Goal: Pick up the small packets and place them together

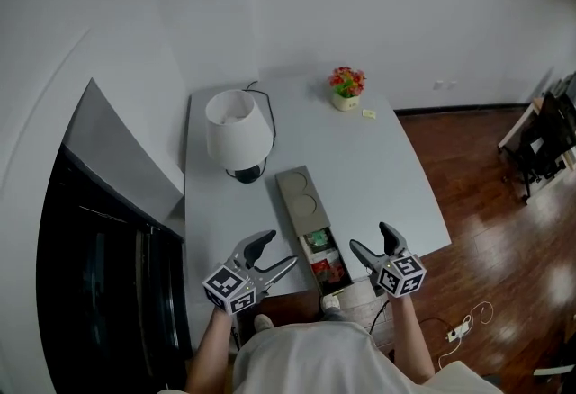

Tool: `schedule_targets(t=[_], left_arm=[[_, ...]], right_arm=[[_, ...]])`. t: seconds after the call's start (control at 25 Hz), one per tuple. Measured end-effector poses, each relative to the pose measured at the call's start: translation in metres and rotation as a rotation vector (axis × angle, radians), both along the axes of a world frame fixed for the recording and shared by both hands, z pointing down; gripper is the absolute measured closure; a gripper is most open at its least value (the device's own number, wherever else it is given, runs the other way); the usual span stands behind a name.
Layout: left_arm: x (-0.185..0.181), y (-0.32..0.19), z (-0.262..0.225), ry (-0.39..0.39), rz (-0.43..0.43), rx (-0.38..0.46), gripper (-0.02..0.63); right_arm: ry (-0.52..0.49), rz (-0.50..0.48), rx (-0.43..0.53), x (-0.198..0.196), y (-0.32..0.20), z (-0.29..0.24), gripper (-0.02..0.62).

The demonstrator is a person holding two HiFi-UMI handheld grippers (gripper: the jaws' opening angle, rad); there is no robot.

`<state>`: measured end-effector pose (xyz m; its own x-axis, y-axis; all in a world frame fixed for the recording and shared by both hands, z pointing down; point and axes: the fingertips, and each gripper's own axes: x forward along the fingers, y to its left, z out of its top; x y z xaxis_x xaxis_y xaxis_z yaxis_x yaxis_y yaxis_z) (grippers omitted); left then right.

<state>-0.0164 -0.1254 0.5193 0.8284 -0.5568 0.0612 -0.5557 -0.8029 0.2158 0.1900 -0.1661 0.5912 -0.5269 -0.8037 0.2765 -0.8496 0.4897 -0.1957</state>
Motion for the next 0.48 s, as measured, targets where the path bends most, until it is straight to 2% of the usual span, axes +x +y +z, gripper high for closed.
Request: schedule_targets(t=[0.24,0.32,0.48], left_arm=[[-0.020,-0.007,-0.004,-0.045,-0.082,0.048,0.295],[-0.024,-0.009,-0.008,-0.033,-0.100,0.059,0.278],[-0.028,-0.011,-0.012,-0.036,-0.102,0.081,0.278]], right_arm=[[0.032,-0.259,0.313,-0.071,0.001,-0.088,0.146],[0.049,-0.321,0.358,-0.088,0.002,-0.101,0.147],[0.014,-0.426,0.363,-0.115,0.005,-0.110,0.169]])
